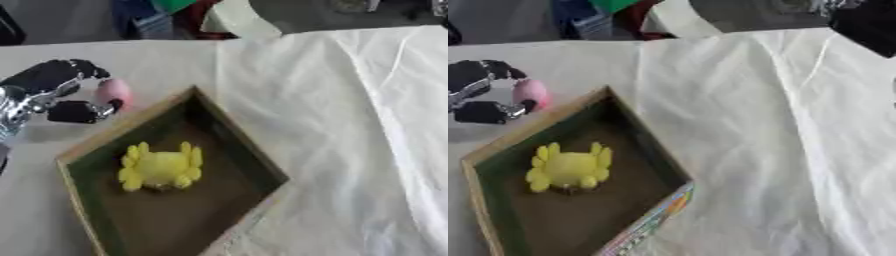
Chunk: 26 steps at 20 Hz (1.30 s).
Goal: Pick up objects on the table and place them in the box.
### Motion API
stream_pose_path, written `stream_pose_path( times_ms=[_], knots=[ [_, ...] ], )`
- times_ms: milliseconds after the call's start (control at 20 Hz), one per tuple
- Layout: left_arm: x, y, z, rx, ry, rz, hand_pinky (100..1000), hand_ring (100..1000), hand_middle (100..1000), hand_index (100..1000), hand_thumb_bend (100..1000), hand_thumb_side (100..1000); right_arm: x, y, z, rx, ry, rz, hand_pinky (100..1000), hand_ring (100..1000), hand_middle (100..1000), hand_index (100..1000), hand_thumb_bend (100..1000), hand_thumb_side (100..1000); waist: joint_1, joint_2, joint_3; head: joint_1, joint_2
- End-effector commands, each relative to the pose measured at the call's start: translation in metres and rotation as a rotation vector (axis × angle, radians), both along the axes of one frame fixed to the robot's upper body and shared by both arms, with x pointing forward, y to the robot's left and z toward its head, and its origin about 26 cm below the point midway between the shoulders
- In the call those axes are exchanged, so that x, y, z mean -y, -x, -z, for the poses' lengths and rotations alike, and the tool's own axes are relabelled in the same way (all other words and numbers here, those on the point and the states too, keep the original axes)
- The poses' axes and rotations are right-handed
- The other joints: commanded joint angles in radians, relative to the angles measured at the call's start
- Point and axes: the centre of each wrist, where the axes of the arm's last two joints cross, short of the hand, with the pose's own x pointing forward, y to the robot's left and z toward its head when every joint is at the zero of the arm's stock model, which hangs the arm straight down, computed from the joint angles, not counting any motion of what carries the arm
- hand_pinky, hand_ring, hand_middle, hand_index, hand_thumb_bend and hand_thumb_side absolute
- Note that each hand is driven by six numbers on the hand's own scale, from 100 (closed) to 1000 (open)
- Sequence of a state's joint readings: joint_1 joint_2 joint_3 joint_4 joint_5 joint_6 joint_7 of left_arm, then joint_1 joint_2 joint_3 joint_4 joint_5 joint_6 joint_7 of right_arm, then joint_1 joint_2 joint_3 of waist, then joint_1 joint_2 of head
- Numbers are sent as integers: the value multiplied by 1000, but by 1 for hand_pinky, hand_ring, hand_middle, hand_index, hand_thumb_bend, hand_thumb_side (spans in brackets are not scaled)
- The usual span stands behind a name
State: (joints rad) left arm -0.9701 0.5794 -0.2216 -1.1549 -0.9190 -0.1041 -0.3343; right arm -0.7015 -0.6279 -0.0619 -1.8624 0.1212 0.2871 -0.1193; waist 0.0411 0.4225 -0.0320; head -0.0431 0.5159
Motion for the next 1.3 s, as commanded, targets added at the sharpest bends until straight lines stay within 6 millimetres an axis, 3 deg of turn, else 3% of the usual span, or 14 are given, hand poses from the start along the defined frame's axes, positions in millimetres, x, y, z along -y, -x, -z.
stream_pose_path(
  times_ms=[50, 200, 400, 650, 800, 850, 900, 1300],
  knots=[
    [-6, 1, -14, 38, 8, -24, 660, 815, 763, 866, 259, 814, 4, 4, -10, 29, 3, 12, 659, 679, 511, 801, 100, 292, -1, -17, -4, 6, -17],
    [-6, 0, -13, 31, 15, -29, 634, 793, 737, 832, 177, 757, 5, 4, -10, 28, -1, 14, 659, 679, 510, 801, 100, 291, -1, -13, -6, 6, -16],
    [-6, 0, -12, 10, 17, -24, 625, 787, 725, 817, 169, 740, 4, 4, -10, 30, -8, 12, 658, 678, 509, 800, 100, 301, -1, -12, -8, 8, -17],
    [-7, -1, -10, -2, -1, -35, 614, 776, 704, 799, 106, 621, 5, 4, -9, 29, -17, 14, 658, 678, 509, 800, 100, 306, -2, -10, -15, 11, -21],
    [-7, -1, -9, 0, 8, -32, 579, 745, 659, 761, 100, 388, 5, 4, -9, 28, -20, 14, 660, 680, 510, 801, 100, 310, -3, -11, -15, 10, -20],
    [-7, -1, -9, 2, 15, -30, 576, 743, 656, 758, 100, 367, 5, 4, -8, 28, -20, 13, 660, 680, 511, 801, 100, 310, -3, -11, -15, 10, -20],
    [-7, -1, -9, 6, 23, -28, 555, 717, 624, 733, 100, 227, 5, 4, -8, 28, -21, 11, 661, 681, 511, 801, 100, 314, -4, -12, -15, 10, -20],
    [-5, 1, -10, 100, 108, -19, 372, 569, 491, 597, 100, 253, 7, 4, -5, 22, -28, 8, 664, 683, 513, 803, 100, 335, -5, -16, -14, 12, -12]
  ],
)
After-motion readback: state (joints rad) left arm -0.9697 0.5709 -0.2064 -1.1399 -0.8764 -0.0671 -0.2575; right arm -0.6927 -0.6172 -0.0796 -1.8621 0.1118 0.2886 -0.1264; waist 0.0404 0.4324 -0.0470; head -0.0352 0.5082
